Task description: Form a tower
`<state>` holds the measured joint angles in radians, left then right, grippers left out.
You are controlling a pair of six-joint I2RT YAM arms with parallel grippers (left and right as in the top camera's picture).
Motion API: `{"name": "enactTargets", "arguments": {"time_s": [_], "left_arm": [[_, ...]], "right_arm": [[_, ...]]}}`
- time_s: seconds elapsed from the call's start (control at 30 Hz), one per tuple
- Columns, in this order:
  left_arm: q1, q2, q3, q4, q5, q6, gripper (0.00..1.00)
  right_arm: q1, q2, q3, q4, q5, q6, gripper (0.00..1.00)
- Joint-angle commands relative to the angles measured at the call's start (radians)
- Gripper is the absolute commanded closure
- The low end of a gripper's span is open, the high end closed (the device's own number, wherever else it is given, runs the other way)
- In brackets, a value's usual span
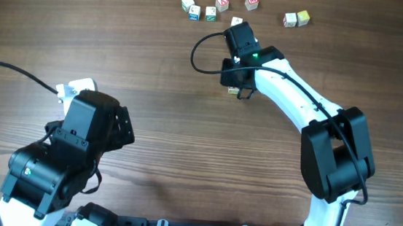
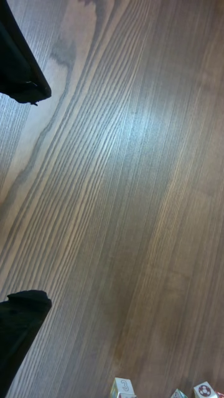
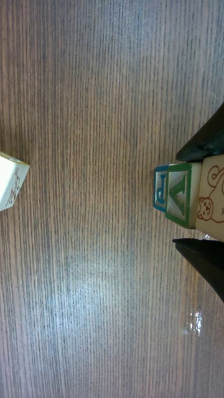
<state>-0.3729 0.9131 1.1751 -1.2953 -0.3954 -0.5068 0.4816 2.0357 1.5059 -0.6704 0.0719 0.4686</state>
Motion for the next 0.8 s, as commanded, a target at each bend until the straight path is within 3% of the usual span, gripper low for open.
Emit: {"name": "enactTargets", "arguments": {"time_s": [0.0,0.1,0.23,0.37,0.47,0.77], "left_arm": [[0.006,0.0,-0.003,0.0,-0.002,-0.01,0.0],[0.006,0.0,-0.003,0.0,-0.002,-0.01,0.0],[0.006,0.0,-0.003,0.0,-0.002,-0.01,0.0],[0.006,0.0,-0.003,0.0,-0.002,-0.01,0.0],[0.006,0.0,-0.003,0.0,-0.002,-0.01,0.0],[0.006,0.0,-0.003,0.0,-0.002,-0.01,0.0]], "right_arm": [[0.003,-0.031,-0.009,0.008,0.017,-0.021,0.6],[0.003,-0.031,-0.009,0.011,0.017,-0.021,0.37],[0.003,-0.031,-0.009,0.011,0.016,-0.02,0.32],[0.003,-0.032,0.008,-0.013,-0.023,-0.018,0.18],[0.003,-0.034,0.044,-0.075,-0.022,-0.048,0.01],[0.001,-0.033,0.146,-0.198,-0.048,-0.074,0.01]]}}
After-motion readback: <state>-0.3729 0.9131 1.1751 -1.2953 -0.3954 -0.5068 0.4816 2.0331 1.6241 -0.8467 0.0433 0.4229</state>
